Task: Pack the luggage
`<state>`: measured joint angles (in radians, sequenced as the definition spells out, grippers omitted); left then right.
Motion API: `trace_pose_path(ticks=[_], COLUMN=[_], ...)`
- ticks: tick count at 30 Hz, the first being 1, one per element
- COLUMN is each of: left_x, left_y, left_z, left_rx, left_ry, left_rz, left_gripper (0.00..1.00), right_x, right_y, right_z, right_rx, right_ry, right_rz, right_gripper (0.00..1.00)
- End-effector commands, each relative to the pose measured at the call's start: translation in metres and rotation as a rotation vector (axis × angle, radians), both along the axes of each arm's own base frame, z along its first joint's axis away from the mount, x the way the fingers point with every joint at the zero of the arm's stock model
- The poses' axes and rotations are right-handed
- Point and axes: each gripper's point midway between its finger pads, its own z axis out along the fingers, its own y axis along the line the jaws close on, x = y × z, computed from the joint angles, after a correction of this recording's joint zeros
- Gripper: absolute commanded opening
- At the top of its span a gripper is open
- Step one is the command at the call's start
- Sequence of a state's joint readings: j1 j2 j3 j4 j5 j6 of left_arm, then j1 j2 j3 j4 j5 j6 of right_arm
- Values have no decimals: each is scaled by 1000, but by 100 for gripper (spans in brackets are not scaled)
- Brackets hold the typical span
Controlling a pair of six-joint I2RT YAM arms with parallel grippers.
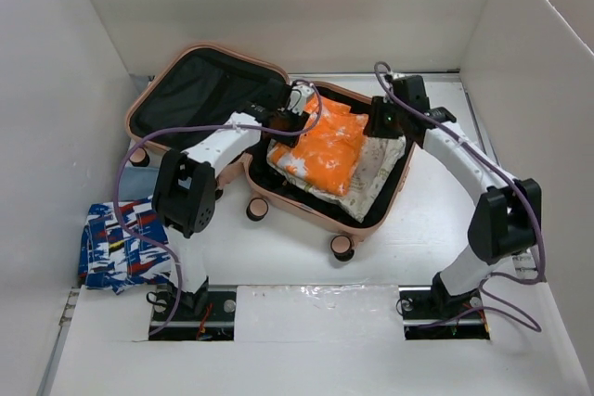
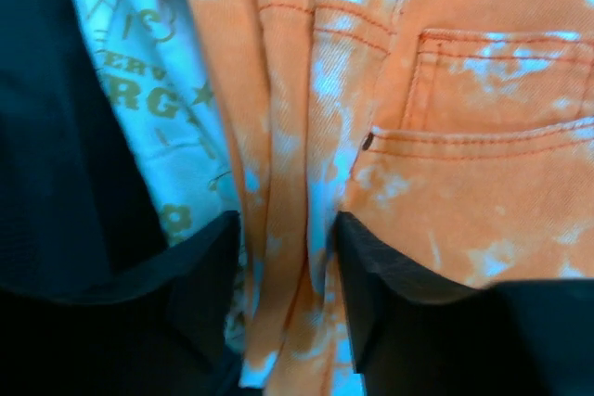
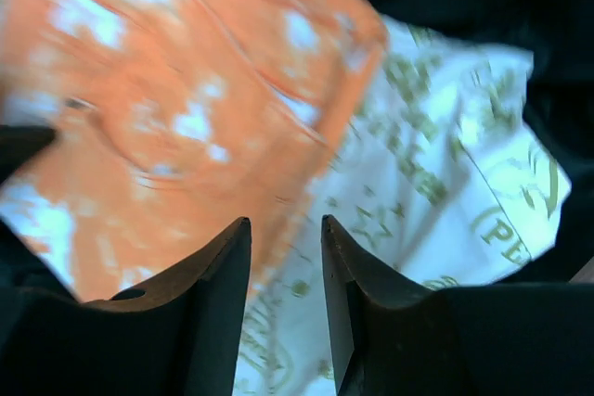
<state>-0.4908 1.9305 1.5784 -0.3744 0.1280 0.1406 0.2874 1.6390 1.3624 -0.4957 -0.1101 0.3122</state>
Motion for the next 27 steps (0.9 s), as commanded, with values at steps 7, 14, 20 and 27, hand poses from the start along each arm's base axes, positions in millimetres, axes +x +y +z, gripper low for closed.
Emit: trace_pose_path(ticks=[7, 14, 20, 27], left_x=[20, -18, -72, -164], left_y=[37, 116, 231, 343], left_z=[108, 181, 136, 93], left_rx=[51, 163, 246, 254], left_ry=[-179, -385, -224, -108], left_rz=[103, 235, 444, 772], left_gripper=[76, 99, 99, 99], right_x=[25, 18, 25, 2], right_y=[75, 78, 75, 109], right_z=[11, -66, -20, 71], right_rx=[63, 29, -50, -133], right_ry=[-82, 125, -2, -238], right_rz=[161, 196, 191, 218], right_gripper=[28, 15, 28, 73])
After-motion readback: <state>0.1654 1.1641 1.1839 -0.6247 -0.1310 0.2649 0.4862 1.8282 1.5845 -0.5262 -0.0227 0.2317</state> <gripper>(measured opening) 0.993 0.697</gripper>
